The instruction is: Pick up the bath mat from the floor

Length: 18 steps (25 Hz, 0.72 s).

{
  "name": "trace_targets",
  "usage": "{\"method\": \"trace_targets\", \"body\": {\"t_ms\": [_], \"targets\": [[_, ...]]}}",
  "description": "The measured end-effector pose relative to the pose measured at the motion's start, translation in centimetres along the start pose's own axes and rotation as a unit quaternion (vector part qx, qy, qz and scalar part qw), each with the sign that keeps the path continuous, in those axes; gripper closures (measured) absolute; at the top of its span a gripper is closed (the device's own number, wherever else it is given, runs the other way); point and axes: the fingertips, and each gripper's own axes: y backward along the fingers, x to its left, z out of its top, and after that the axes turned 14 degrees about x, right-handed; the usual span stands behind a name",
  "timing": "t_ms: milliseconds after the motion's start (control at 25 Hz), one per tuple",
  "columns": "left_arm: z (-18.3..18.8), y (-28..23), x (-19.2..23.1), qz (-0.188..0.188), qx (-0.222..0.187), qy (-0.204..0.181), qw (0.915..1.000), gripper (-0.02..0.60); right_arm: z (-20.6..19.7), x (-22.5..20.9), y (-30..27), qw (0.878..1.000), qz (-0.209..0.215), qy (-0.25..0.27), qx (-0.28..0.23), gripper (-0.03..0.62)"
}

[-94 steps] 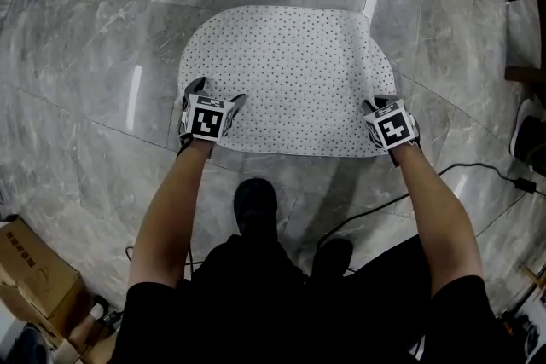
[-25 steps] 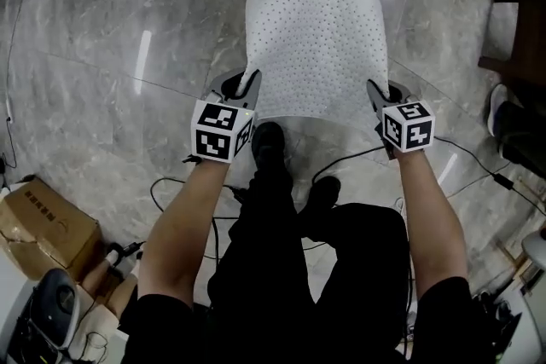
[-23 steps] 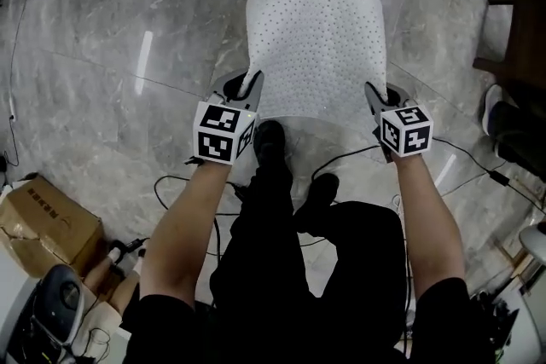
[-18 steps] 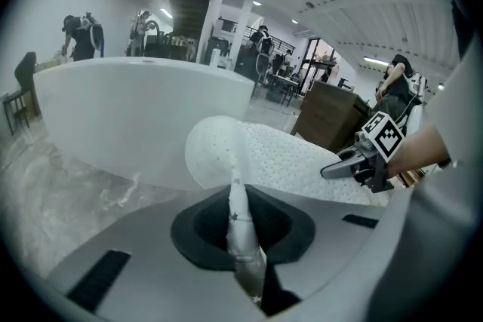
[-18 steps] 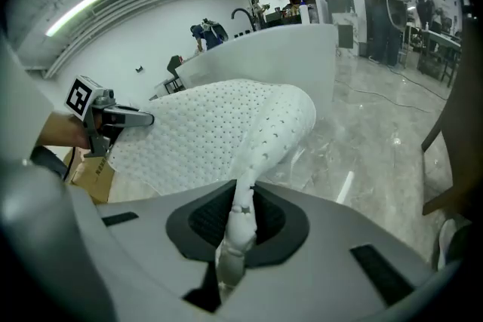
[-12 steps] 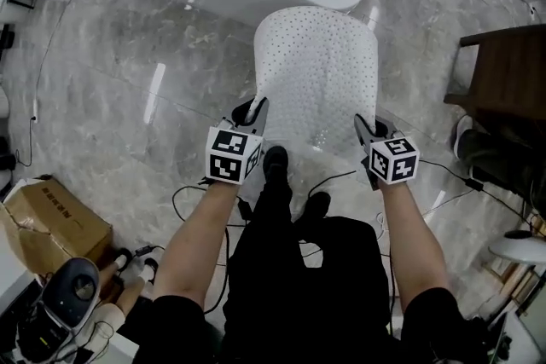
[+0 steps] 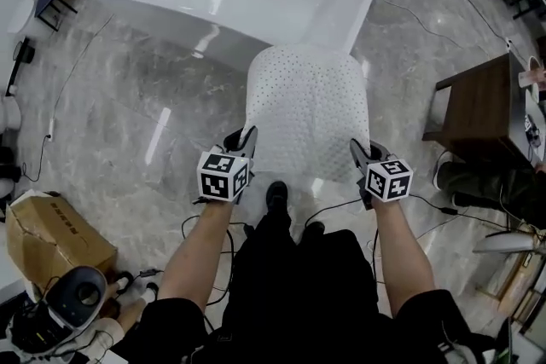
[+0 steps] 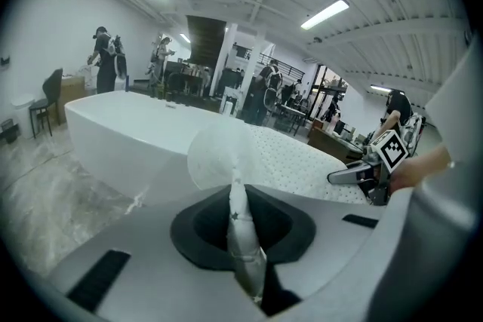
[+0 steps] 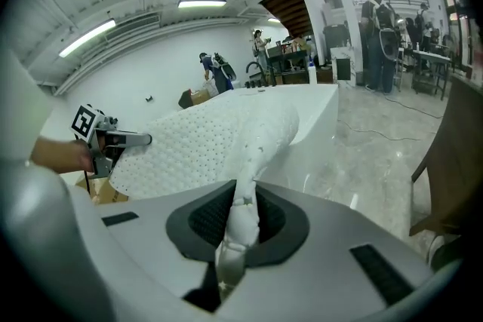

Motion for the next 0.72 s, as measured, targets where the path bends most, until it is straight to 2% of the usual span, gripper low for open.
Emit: {"method": "trace_targets", "body": {"t_ms": [320, 480, 720], "targets": [[3.1, 5.7, -0.4, -0.004, -0.032, -0.008, 0.9995, 0.54, 3.2, 4.3, 4.0, 1.0, 0.007, -0.002, -0.029, 0.554], [3.8, 8.0, -0.2, -0.004, -0.049, 0.004, 0.9988, 0.54, 5.0, 6.1, 5.2, 0.999, 0.003, 0.014, -0.04, 0.554], [6.2, 11.7, 0.6, 0.015, -0.083, 0.001, 0.9965, 0.54, 8.0, 8.1, 7.6, 0.996, 0.019, 0.016, -0.085, 0.554]]}}
